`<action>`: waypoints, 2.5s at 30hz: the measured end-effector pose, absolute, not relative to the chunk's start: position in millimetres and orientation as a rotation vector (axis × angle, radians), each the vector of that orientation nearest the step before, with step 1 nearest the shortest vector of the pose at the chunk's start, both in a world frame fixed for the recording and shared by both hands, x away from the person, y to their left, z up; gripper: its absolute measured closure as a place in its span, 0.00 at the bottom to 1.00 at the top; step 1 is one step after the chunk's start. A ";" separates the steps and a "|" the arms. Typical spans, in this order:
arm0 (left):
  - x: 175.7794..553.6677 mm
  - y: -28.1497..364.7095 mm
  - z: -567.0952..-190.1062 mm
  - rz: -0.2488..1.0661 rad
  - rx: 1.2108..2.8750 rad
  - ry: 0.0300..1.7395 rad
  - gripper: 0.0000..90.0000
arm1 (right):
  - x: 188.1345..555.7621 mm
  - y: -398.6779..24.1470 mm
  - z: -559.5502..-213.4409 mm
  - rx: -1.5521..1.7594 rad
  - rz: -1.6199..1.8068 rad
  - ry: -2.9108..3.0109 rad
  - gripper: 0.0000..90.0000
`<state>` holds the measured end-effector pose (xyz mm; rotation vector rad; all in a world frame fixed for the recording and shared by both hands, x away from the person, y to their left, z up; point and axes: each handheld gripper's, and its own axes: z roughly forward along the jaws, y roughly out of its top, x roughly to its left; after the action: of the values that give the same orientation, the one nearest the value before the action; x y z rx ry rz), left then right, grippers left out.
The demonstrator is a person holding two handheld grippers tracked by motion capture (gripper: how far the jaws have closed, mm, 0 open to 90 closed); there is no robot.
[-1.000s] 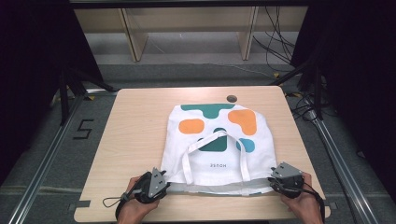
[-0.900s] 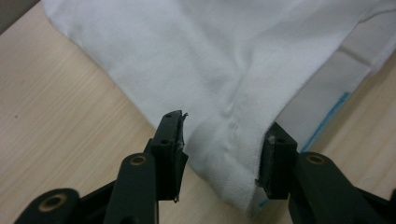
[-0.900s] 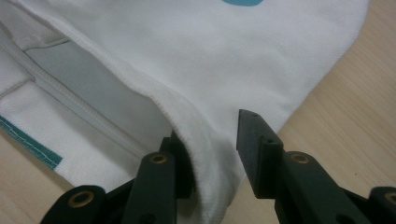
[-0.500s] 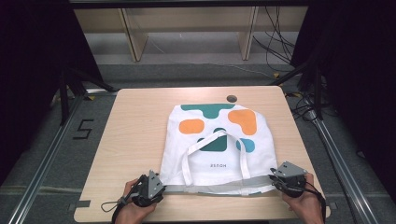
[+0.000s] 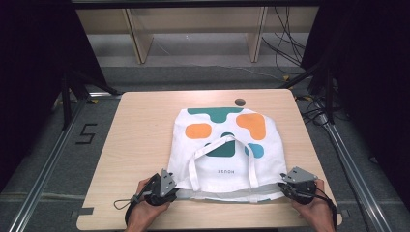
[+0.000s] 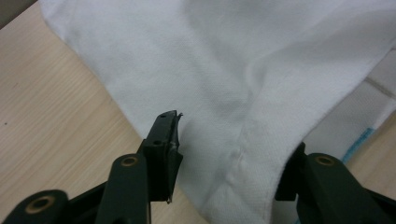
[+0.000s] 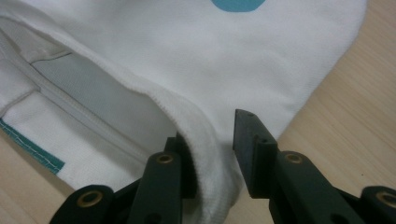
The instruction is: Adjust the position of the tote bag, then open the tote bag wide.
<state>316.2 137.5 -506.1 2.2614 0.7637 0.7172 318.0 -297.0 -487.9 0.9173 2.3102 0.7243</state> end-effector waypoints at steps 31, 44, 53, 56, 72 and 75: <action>302.3 140.3 -476.3 0.702 2.113 0.649 0.96 | 322.4 -305.6 -473.5 0.882 0.807 2.265 0.94; 303.7 145.4 -424.4 0.849 1.945 0.610 0.96 | 327.5 -303.5 -404.7 0.791 0.967 2.018 0.98; 308.9 152.2 -362.3 0.975 1.809 0.562 0.96 | 330.9 -298.1 -348.0 0.691 1.003 1.917 0.98; 305.9 155.1 -341.4 1.007 1.753 0.539 0.97 | 329.0 -296.1 -320.6 0.646 1.013 1.892 0.98; 338.1 176.5 -296.0 0.797 1.572 0.618 0.96 | 352.4 -287.6 -266.2 0.597 1.008 1.935 0.98; 337.9 177.8 -308.1 0.768 1.611 0.624 0.96 | 362.5 -287.7 -275.9 0.610 0.992 1.969 0.98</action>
<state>337.9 177.8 -308.1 1.6114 0.6236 0.7682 362.5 -287.7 -275.9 0.6102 1.9685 0.9922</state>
